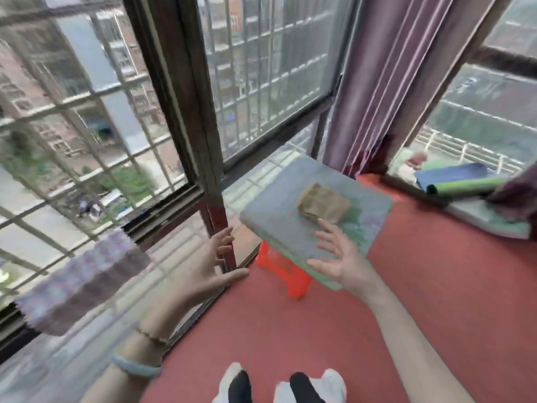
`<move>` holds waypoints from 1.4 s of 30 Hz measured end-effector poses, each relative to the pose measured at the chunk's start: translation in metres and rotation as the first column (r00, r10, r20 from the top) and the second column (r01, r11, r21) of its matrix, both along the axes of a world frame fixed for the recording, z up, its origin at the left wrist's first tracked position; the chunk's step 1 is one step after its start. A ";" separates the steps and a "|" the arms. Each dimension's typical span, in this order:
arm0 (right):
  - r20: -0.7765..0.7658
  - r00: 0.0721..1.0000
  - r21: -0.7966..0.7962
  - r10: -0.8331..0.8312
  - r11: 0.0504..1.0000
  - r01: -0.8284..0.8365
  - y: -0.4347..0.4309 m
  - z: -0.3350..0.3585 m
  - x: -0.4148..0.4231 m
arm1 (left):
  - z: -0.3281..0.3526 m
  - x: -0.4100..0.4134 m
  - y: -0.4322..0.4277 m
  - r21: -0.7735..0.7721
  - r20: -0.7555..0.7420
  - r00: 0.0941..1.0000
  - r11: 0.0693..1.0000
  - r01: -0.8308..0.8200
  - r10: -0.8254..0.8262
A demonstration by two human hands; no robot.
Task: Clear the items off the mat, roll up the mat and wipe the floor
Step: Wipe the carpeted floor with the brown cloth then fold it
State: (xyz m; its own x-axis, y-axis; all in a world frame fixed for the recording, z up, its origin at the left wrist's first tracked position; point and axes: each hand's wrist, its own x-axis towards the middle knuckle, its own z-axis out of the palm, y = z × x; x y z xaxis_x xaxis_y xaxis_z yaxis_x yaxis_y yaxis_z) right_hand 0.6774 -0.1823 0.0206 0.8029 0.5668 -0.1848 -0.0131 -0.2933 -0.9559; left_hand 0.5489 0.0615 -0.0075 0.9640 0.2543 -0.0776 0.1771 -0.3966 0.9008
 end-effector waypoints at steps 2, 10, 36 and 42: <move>-0.005 1.000 -0.003 -0.029 1.000 0.029 -0.034 -0.004 0.014 | -0.003 0.023 -0.029 -0.029 -0.006 1.000 0.999 0.023 -0.023; -0.001 0.994 -0.052 -0.108 0.993 0.108 -0.174 -0.006 0.093 | -0.021 0.114 -0.162 -0.122 -0.061 0.998 0.993 -0.007 0.000; -0.052 0.994 -0.188 0.100 0.976 -0.108 -0.104 -0.085 0.411 | -0.110 0.350 -0.156 -0.217 -0.322 0.881 0.878 -0.426 0.347; -0.088 0.979 -0.301 0.182 0.932 -0.200 -0.055 -0.128 0.476 | -0.137 0.391 -0.137 -0.176 -0.461 0.801 0.845 -0.505 0.382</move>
